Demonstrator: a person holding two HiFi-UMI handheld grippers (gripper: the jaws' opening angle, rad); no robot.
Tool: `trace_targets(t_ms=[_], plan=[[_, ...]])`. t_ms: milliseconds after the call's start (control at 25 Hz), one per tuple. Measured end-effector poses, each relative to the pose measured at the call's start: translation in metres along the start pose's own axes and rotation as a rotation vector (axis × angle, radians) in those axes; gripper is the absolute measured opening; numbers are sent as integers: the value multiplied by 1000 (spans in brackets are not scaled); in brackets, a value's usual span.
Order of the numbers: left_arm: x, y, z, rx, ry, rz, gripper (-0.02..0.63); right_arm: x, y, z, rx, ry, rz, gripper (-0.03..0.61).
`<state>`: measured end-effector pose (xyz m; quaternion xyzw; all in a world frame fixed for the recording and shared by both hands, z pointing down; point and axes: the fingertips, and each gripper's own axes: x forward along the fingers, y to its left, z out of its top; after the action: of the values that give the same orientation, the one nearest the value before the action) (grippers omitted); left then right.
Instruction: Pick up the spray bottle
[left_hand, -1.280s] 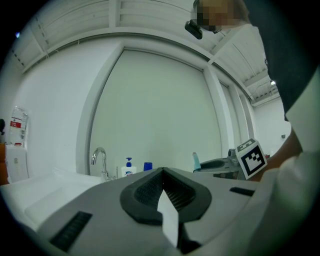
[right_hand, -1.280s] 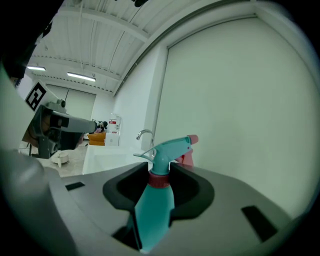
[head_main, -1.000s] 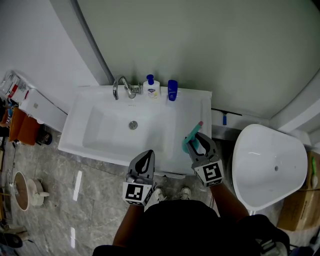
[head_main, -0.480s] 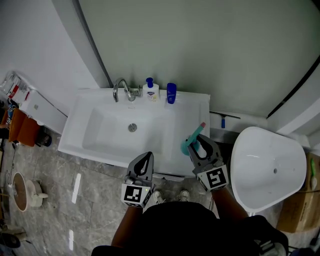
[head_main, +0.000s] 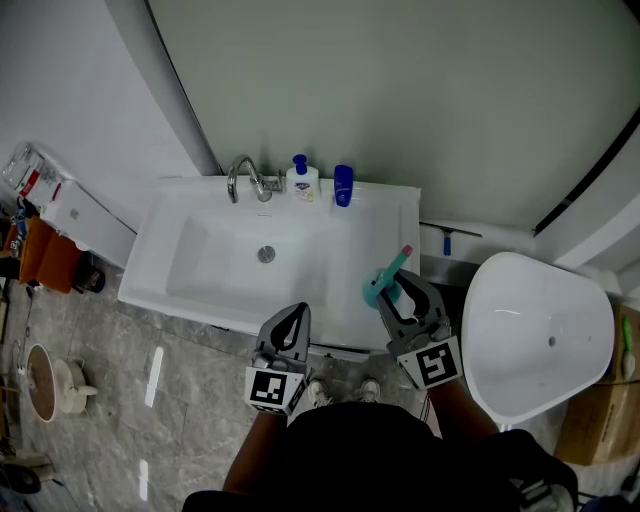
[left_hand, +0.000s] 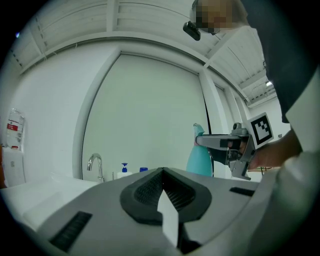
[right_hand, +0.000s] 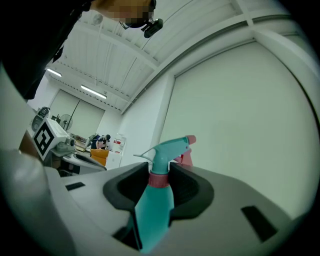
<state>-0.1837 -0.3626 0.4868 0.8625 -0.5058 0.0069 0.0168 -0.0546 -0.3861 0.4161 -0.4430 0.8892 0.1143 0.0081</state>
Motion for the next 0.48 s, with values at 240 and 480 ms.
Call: trace_targets(t_ms=[240,480], plan=[[-3,-4,-1,6,-6,4,-3,-3,1,11,-28,-32,-10,130],[-4,-6,7,9,-14,6,-3,-5,1,12,-30,-30,-15,129]])
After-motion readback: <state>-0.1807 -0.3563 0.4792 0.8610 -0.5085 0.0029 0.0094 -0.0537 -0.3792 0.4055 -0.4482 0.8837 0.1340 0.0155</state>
